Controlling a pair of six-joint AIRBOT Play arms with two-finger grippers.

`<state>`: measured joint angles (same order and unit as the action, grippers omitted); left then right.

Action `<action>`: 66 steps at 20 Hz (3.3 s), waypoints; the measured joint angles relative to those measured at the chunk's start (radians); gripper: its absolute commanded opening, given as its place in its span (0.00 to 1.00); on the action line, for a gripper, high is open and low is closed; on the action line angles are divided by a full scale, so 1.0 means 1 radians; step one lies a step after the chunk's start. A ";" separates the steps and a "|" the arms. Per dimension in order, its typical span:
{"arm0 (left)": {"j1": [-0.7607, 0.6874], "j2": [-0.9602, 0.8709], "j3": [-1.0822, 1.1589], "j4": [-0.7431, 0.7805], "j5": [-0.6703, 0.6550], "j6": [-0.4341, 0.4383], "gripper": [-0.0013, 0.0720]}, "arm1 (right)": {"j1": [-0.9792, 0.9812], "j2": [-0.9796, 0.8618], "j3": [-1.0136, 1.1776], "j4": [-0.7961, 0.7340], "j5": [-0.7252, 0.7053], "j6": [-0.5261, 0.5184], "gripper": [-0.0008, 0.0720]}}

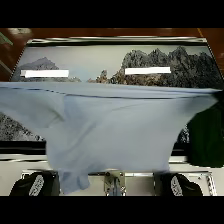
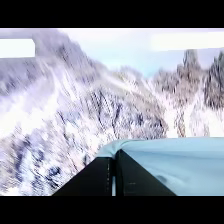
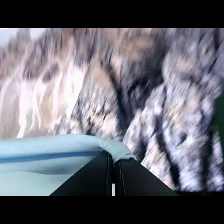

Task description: Fold the shirts.

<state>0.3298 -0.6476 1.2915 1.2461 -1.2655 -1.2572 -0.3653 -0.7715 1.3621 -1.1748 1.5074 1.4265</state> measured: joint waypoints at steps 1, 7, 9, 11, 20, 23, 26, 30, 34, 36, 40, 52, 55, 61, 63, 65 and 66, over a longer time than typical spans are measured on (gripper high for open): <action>-0.001 -0.039 -0.056 -0.021 0.045 0.002 0.07 | 0.014 -0.050 -0.060 0.014 -0.054 -0.013 0.11; -0.067 -0.438 -0.166 -0.158 0.359 0.011 0.07 | 0.257 -0.415 -0.245 0.044 -0.747 -0.165 0.11; -0.107 -0.571 -0.134 -0.197 0.433 0.013 0.07 | 0.334 -0.517 -0.260 0.054 -1.006 -0.187 0.11; -0.151 -0.679 -0.103 -0.224 0.503 0.013 0.07 | 0.378 -0.598 -0.268 0.062 -1.197 -0.194 0.11; -0.320 -0.916 -0.069 -0.336 0.888 0.015 0.07 | 0.347 -0.750 -0.276 0.077 -1.344 -0.116 0.11; -0.338 -0.955 -0.068 -0.352 0.896 0.015 0.07 | 0.339 -0.775 -0.276 0.077 -1.288 -0.094 0.11; -0.309 -0.959 -0.068 -0.359 0.810 0.014 0.07 | 0.335 -0.773 -0.276 0.077 -1.258 -0.082 0.11; -0.218 -0.917 -0.067 -0.361 0.589 0.014 0.06 | 0.333 -0.731 -0.276 0.077 -1.182 -0.076 0.11; -0.142 -0.902 -0.071 -0.336 0.336 -0.018 0.06 | 0.329 -0.721 -0.276 0.061 -1.011 -0.058 0.11; -0.135 -0.908 -0.081 -0.320 0.250 -0.036 0.06 | 0.328 -0.735 -0.276 0.049 -0.940 -0.037 0.11; -0.150 -0.929 -0.092 -0.289 0.140 -0.085 0.06 | 0.328 -0.764 -0.276 0.013 -0.870 0.056 0.11; -0.148 -0.941 -0.095 -0.126 0.105 -0.199 0.07 | 0.328 -0.789 -0.276 -0.082 -0.835 0.158 0.13; -0.158 -0.942 -0.095 -0.119 0.130 -0.203 0.80 | 0.328 -0.790 -0.276 -0.090 -0.835 0.160 0.88; -0.091 -0.883 -0.058 -0.117 0.056 -0.190 0.79 | 0.267 -0.719 -0.276 -0.138 -0.674 0.134 0.88; -0.040 -0.833 -0.064 -0.116 -0.012 -0.147 0.39 | 0.212 -0.667 -0.276 -0.176 -0.561 0.099 0.88; 0.019 -0.770 -0.124 -0.116 -0.096 -0.088 0.38 | 0.136 -0.615 -0.277 -0.212 -0.428 0.048 0.88; 0.052 -0.733 -0.180 -0.119 -0.120 -0.061 0.49 | 0.095 -0.595 -0.279 -0.220 -0.363 0.021 0.88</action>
<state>0.3817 -1.3804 1.1114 1.1271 -1.3853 -1.3186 -0.2703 -1.3666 1.0832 -1.3952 1.1442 1.4479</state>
